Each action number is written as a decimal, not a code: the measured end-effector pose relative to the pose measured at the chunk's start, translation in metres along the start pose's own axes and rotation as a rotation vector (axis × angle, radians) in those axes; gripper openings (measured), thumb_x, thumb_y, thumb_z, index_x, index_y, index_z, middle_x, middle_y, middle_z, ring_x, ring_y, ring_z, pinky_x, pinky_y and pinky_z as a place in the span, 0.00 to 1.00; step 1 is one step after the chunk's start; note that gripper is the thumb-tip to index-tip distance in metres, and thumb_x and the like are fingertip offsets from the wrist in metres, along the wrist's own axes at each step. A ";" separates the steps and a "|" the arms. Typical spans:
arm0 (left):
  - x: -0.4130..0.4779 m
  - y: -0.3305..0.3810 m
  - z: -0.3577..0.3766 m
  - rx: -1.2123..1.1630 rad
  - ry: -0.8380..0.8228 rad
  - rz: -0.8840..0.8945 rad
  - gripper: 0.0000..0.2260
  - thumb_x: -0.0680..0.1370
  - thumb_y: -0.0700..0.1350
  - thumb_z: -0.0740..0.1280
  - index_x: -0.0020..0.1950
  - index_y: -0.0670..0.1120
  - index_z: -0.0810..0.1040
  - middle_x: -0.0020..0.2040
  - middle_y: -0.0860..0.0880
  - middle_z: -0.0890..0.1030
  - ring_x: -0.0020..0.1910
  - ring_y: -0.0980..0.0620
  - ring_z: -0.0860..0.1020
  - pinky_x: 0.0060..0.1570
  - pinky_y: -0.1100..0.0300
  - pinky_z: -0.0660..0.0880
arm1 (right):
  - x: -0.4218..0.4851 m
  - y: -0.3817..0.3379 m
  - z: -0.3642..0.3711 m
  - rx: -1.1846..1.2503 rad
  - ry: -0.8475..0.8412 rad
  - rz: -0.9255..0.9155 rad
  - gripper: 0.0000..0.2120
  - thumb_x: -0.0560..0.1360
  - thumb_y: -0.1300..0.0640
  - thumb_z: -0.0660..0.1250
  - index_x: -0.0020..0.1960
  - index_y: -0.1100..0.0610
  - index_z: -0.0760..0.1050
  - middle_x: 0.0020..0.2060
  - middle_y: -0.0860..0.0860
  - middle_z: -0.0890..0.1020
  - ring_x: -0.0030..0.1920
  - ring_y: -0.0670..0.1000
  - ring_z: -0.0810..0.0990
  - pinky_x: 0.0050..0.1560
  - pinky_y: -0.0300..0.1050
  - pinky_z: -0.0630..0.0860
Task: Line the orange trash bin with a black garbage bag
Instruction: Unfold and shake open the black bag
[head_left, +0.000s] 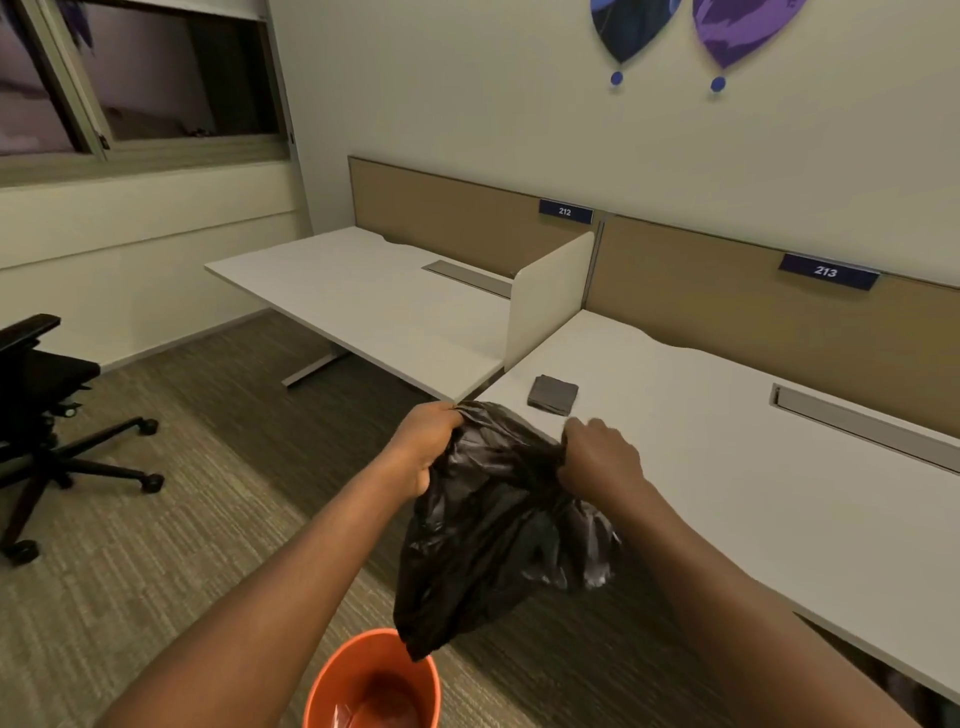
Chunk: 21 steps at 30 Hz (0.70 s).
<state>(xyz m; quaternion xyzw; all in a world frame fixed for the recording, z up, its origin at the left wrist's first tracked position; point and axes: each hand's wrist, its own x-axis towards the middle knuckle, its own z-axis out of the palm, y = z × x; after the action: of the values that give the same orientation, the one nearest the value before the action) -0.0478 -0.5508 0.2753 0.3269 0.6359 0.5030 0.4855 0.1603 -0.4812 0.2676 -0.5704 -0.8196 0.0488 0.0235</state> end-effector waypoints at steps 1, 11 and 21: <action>0.001 -0.001 -0.003 -0.028 0.020 0.002 0.12 0.77 0.41 0.63 0.50 0.42 0.86 0.50 0.39 0.87 0.50 0.41 0.85 0.57 0.45 0.80 | 0.000 0.007 0.009 0.033 -0.038 0.063 0.13 0.72 0.55 0.68 0.55 0.54 0.72 0.49 0.53 0.77 0.47 0.55 0.77 0.41 0.47 0.74; 0.009 -0.020 -0.039 0.030 0.181 -0.162 0.16 0.79 0.50 0.63 0.51 0.41 0.85 0.49 0.42 0.87 0.48 0.42 0.84 0.49 0.51 0.79 | 0.006 0.025 0.047 1.806 -0.318 0.742 0.11 0.81 0.68 0.56 0.58 0.68 0.75 0.44 0.65 0.83 0.40 0.61 0.83 0.41 0.57 0.83; 0.028 -0.004 -0.071 0.502 -0.130 -0.264 0.30 0.71 0.67 0.70 0.60 0.44 0.83 0.53 0.42 0.86 0.52 0.41 0.84 0.58 0.48 0.79 | 0.012 0.020 -0.006 0.512 -0.426 -0.153 0.23 0.69 0.36 0.65 0.57 0.50 0.79 0.52 0.49 0.83 0.54 0.53 0.81 0.57 0.49 0.77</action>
<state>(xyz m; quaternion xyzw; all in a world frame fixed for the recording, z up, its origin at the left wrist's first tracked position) -0.1235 -0.5494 0.2647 0.3826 0.7451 0.2403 0.4906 0.1751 -0.4625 0.2713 -0.4600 -0.8075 0.3692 -0.0022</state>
